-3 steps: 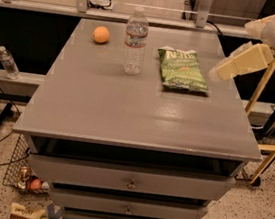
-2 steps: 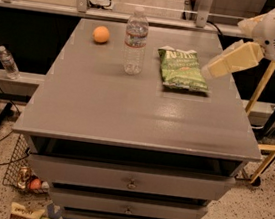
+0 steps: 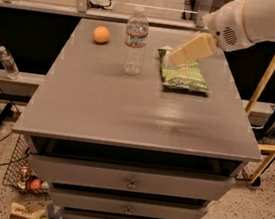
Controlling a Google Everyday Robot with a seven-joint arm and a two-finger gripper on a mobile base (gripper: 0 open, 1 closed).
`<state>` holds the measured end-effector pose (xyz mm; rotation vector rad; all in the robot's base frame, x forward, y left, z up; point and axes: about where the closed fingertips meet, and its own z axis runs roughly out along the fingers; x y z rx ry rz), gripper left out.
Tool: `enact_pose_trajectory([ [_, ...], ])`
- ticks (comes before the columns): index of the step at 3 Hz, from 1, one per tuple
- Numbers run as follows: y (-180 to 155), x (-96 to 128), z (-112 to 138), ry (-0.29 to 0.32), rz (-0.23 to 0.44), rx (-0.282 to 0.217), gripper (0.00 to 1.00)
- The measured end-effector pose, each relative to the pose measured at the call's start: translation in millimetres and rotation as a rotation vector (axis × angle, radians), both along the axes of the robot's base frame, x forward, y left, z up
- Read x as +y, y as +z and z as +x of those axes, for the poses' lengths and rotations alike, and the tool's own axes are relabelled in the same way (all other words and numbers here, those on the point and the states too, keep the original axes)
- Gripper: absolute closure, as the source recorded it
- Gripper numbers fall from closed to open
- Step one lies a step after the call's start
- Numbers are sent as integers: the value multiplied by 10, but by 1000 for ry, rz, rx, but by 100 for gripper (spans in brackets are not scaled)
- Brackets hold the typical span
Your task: Pick water bottle
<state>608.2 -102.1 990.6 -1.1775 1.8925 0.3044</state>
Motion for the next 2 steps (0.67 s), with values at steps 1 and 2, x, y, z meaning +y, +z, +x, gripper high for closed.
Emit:
enact_pose_trajectory([
  [1, -141, 284, 211, -33, 18, 19, 0],
  [2, -195, 536, 369, -51, 56, 38, 0],
])
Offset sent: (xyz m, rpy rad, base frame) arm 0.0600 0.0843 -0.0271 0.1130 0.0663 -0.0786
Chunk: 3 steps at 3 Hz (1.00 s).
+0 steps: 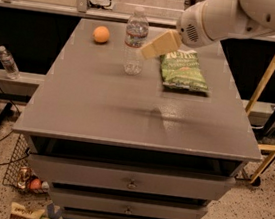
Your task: Pick water bottle
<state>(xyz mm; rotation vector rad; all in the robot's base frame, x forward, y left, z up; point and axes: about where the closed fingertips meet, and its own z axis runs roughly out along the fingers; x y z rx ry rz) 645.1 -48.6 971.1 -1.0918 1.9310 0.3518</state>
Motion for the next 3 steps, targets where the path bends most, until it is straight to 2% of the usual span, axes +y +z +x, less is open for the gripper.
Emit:
enact_pose_trajectory([
  [1, -73, 287, 140, 8, 24, 24, 0],
  [2, -165, 402, 341, -10, 35, 28, 0],
  [3, -257, 425, 578, -38, 60, 35, 0],
])
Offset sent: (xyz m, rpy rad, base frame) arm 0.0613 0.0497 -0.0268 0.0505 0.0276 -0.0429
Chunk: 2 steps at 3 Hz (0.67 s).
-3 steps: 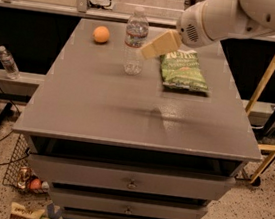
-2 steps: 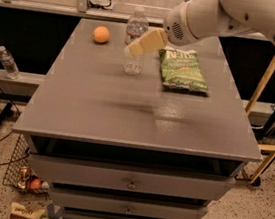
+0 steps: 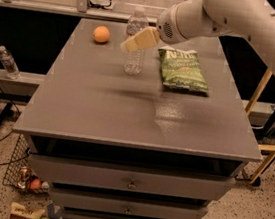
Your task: Pick water bottle
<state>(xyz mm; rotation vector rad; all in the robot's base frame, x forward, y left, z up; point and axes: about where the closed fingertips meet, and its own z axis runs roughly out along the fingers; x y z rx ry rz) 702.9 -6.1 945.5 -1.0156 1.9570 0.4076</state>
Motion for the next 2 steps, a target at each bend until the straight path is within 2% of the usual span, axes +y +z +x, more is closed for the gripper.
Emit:
enact_pose_trajectory([
  [1, 10, 124, 79, 21, 27, 2, 0],
  [2, 58, 291, 57, 58, 40, -3, 0],
])
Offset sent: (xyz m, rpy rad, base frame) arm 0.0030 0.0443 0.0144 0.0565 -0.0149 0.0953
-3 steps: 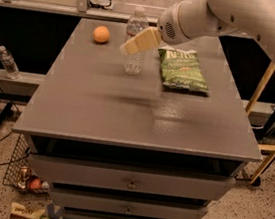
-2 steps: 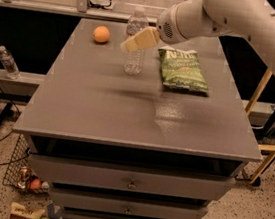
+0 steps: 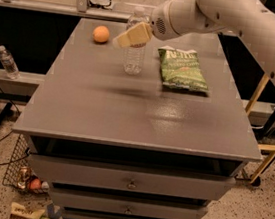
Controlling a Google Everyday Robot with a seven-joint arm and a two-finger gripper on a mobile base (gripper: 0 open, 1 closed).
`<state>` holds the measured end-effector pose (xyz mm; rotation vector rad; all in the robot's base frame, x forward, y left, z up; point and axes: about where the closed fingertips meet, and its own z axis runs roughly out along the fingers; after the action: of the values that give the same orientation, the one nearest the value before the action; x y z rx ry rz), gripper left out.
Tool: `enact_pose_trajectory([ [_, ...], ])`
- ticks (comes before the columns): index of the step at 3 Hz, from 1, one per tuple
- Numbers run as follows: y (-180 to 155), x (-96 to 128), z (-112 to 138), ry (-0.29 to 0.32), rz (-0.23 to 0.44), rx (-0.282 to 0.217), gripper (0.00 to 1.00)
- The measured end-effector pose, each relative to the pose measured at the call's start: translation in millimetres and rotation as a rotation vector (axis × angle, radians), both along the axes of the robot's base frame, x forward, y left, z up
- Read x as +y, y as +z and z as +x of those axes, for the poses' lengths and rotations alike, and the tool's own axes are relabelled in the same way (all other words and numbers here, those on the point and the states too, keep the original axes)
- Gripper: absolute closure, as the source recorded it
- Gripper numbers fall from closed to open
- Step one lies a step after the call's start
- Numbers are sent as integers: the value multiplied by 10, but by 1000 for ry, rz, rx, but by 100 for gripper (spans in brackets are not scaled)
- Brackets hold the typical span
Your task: Pick water bottle
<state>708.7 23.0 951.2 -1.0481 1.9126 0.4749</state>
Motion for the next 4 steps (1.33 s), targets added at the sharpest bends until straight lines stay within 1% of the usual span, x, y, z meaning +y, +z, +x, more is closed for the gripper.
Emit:
enact_pose_trajectory([
  [1, 1, 130, -9, 22, 7, 5, 18],
  [3, 18, 356, -13, 62, 34, 12, 64],
  [4, 363, 284, -122, 94, 87, -39, 96],
])
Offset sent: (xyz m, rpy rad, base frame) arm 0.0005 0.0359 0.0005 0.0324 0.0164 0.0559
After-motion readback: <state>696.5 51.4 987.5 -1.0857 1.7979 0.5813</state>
